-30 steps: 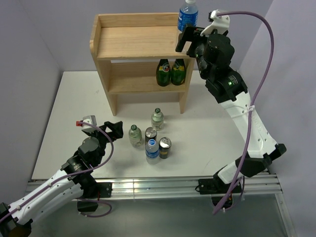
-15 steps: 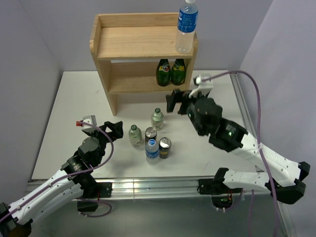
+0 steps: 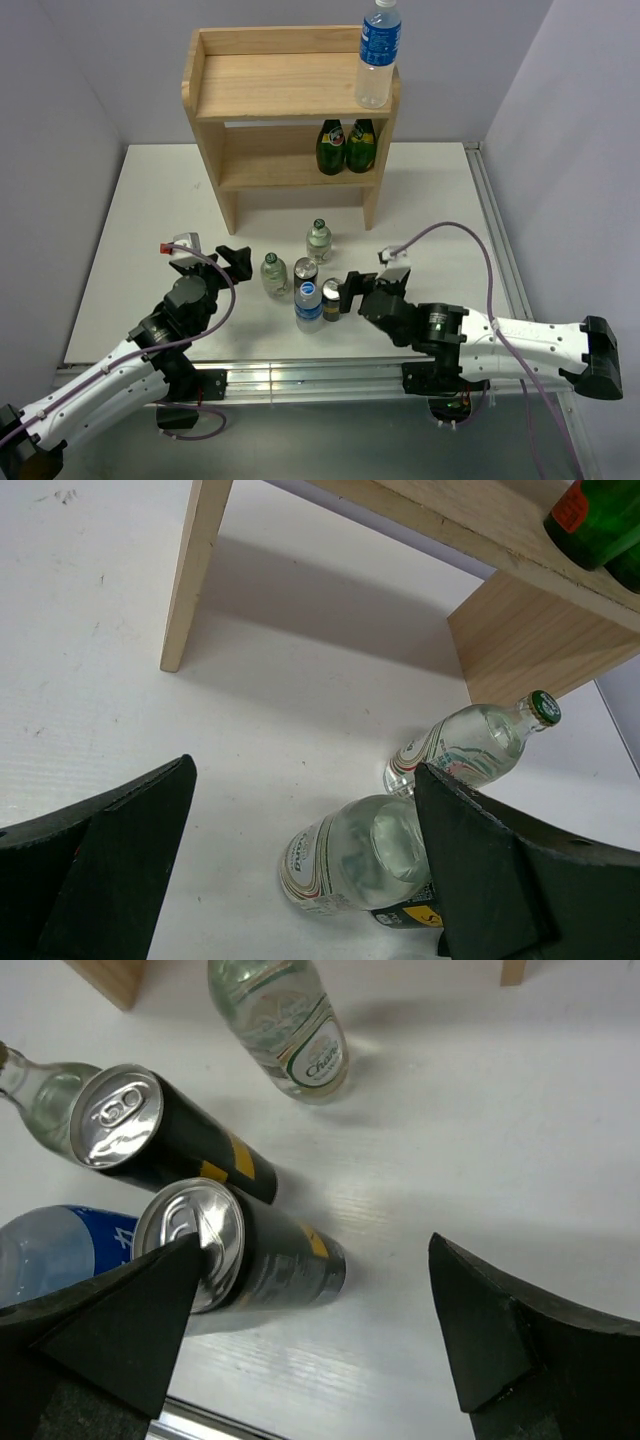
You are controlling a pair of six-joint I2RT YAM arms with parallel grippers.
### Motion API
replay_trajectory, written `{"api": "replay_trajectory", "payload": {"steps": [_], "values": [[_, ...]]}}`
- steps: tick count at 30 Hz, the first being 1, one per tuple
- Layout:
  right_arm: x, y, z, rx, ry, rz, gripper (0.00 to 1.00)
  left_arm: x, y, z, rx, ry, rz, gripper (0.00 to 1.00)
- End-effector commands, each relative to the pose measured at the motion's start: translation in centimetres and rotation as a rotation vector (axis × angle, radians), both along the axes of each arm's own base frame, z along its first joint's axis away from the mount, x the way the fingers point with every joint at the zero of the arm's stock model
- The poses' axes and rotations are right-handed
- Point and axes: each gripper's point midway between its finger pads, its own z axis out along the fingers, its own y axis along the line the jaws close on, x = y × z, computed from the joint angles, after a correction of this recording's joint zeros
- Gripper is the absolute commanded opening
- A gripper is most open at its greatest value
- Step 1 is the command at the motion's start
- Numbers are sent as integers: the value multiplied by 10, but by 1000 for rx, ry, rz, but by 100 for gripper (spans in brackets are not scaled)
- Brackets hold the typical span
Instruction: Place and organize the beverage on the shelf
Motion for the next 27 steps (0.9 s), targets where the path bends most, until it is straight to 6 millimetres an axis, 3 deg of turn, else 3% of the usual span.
{"api": "replay_trajectory", "payload": {"steps": [1, 8, 17, 22, 27], "values": [[-9, 11, -7, 128, 20, -49, 100, 2, -2, 5, -11, -13, -2, 98], [-29, 26, -28, 83, 51, -9, 100, 3, -2, 2, -1, -4, 5, 98], [-46, 38, -38, 43, 58, 18, 100, 4, -1, 0, 8, 3, 13, 98], [-47, 35, -49, 16, 71, 4, 100, 4, -1, 1, 10, 1, 14, 98], [-43, 19, -47, 9, 58, -55, 100, 4, -1, 0, 11, 2, 13, 98]]}}
